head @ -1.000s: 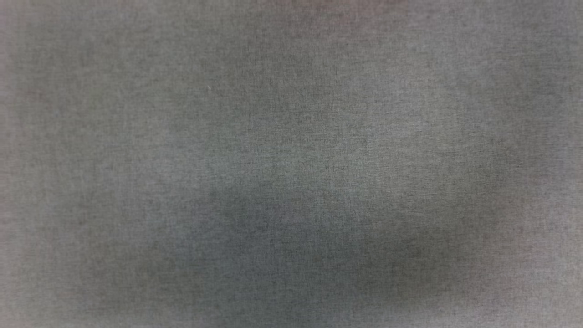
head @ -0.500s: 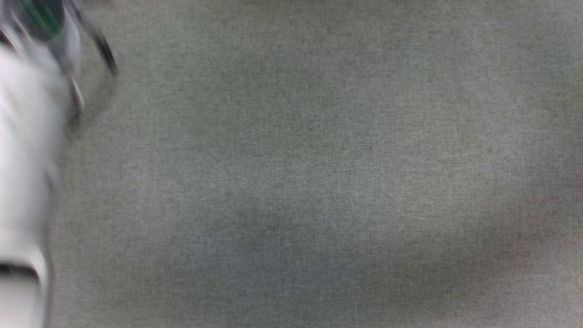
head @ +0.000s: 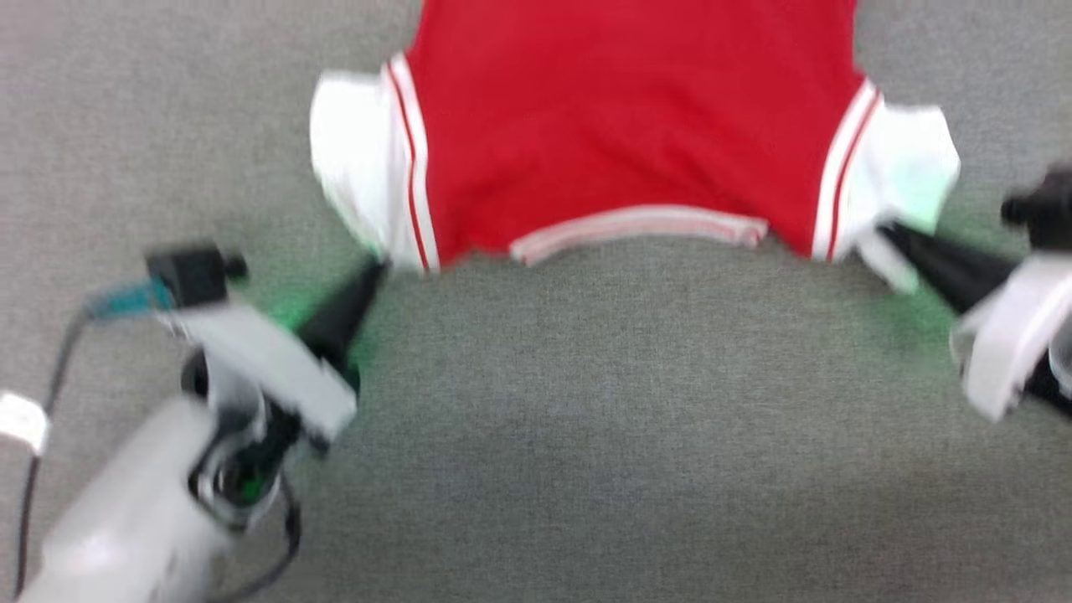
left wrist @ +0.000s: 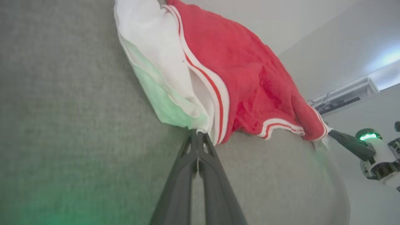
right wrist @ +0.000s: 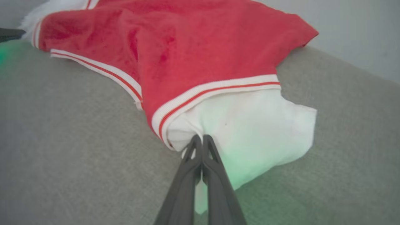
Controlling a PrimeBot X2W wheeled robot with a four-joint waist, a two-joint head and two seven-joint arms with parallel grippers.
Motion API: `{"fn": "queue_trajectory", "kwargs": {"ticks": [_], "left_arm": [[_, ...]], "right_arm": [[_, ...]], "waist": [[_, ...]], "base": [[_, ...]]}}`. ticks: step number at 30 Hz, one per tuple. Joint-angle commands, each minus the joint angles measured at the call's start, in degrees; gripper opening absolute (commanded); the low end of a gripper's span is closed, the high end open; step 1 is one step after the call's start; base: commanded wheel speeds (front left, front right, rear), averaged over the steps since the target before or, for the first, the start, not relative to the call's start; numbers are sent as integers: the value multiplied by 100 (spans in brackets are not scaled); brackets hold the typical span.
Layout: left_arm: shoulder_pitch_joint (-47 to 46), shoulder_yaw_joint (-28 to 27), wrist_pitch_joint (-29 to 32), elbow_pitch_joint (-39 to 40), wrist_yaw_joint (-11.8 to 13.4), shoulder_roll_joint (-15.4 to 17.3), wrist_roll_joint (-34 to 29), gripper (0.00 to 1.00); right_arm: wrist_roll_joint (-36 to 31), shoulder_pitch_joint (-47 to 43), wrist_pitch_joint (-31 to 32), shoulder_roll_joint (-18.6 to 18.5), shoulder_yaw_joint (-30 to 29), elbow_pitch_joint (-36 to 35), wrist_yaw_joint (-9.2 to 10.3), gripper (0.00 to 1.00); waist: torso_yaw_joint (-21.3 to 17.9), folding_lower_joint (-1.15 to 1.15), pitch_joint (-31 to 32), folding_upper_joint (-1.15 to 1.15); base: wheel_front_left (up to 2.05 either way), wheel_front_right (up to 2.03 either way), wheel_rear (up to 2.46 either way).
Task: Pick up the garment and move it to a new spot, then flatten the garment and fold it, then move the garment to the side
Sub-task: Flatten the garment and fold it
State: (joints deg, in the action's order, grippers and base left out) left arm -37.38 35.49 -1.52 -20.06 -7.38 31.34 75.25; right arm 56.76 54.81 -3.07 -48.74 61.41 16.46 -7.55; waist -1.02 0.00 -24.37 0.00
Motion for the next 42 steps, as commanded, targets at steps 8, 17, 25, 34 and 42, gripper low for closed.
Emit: {"fn": "queue_trajectory", "kwargs": {"ticks": [8, 17, 25, 34, 42], "left_arm": [[1430, 353, -12, 952, 24, 809, -68, 0], [2774, 310, 166, 2542, 523, 1965, 277, 0], [3708, 347, 214, 3597, 874, 2664, 601, 0], [3420, 321, 171, 3691, 996, 2470, 410, 0], [2821, 625, 533, 2836, 878, 1921, 120, 0]], "right_arm": [[275, -1552, 360, -706, -285, -999, 11, 0], [489, -3100, 1043, -1551, -850, -2360, 11, 0], [481, -4088, 1530, -1789, -1482, -2962, 11, 0], [-133, -4625, 1927, -1371, -2259, -3033, 11, 0], [-916, -4514, 2528, -701, -2132, -2625, 11, 0]], "waist": [[62, 0, 564, 0], [70, 0, 708, 0], [64, 0, 669, 0], [161, 0, 535, 0], [145, 0, 355, 0]], "base": [[0, 0, 0], [0, 0, 0], [0, 0, 0], [0, 0, 0], [0, 0, 0]]}}
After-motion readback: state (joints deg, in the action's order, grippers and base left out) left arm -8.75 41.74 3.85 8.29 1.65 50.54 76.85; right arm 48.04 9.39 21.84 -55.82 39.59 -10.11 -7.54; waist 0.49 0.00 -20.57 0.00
